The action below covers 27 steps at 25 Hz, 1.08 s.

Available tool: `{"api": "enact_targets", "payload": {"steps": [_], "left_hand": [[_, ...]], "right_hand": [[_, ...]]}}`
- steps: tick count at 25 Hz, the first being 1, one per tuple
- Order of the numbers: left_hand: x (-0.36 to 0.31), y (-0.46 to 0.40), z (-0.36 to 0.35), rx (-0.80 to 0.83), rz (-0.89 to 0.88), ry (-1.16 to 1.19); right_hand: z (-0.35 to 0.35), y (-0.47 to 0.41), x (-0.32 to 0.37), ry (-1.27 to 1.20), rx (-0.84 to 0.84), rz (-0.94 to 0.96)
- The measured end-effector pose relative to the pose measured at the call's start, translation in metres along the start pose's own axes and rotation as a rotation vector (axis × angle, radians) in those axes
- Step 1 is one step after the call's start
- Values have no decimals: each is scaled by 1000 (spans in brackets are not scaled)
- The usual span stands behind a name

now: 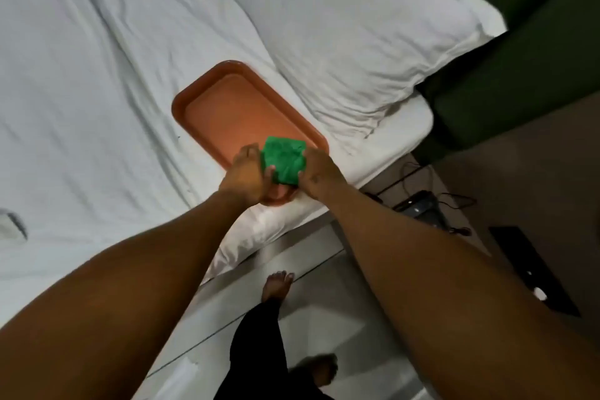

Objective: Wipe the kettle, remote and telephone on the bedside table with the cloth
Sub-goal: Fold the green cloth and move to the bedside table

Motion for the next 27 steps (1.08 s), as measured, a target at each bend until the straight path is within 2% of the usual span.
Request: {"api": "enact_targets", "payload": {"steps": [3,7,10,12,17,20,24,27], "left_hand": [[16,-28,-19,-32,129,104],[26,-60,-36,12,298,254],[32,-74,-41,64,473,409],[25,-75,-43,119,562,554],[-27,-62,-50,184,564,922],[-74,-39,-69,359,542,987],[-160,7,-127,647,474,834],[-230,62,-191,882,414,711]], "right_hand": [[-21,-30,-5,13,-30,-130],[-45,-57,-25,31,-61,-309],[-61,-68,-35,-181,29,-352],[-55,-69,-41,-321,8,-405],[-26,-35,-85,-558,-60,-496],[-14,6,-125,-774,-124,-556],[13,90,-211,-974,-260,-634],[30,168,-285,-979,-377,-743]]}}
Point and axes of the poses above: each hand's wrist, its own y-axis away from the middle knuckle, its own z-axis out of the back of the hand, x = y × z, the point moved 4 cm from there along -y, towards the middle knuckle, and after that the axes turned 6 degrees about -x, right-handed, at the moved point
